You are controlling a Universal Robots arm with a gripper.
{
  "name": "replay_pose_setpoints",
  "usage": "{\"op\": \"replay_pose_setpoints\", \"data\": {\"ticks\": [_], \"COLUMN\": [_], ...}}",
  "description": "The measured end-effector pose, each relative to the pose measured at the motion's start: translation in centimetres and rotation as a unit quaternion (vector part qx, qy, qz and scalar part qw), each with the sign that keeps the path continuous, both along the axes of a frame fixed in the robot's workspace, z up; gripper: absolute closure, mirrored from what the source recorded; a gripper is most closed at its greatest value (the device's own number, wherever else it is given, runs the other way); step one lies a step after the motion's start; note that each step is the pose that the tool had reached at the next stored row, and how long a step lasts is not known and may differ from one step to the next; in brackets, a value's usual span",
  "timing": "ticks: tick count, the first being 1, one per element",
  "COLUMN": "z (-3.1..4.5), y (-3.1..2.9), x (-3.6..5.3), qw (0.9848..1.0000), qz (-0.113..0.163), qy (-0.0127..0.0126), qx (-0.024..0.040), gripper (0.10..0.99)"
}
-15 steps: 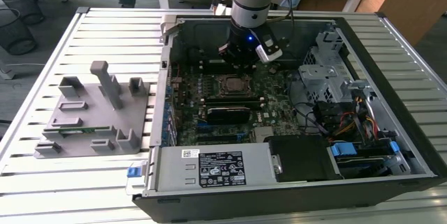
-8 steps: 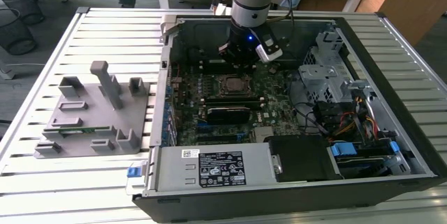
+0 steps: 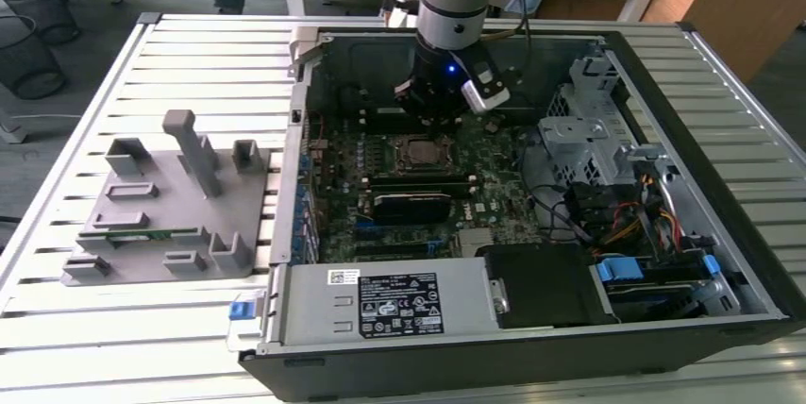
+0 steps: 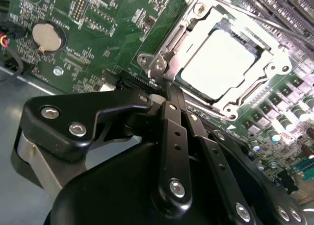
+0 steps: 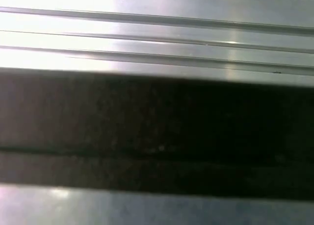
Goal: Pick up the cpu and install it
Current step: 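Install the first cpu locking lever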
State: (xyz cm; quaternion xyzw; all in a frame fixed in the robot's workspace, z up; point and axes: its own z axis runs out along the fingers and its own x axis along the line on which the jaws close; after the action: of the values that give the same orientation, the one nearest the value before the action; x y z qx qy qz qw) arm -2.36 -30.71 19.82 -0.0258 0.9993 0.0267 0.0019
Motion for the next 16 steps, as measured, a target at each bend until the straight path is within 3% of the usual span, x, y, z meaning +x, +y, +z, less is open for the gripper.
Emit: {"op": "replay_pose_setpoints", "data": {"ticks": [3, 9, 16], "z": [-0.19, -0.35, -0.22], "y": [0.02, 0.11, 0.16], "x": [0.03, 0.07, 0.09], "qw": [1.0000, 1.0000, 1.0000], "qz": [0.000, 0.000, 0.000], "qy": [0.0001, -0.0001, -0.0007], "qx": [-0.0041, -0.0041, 0.0079], "gripper": [0.980, 0.980, 0.980]}}
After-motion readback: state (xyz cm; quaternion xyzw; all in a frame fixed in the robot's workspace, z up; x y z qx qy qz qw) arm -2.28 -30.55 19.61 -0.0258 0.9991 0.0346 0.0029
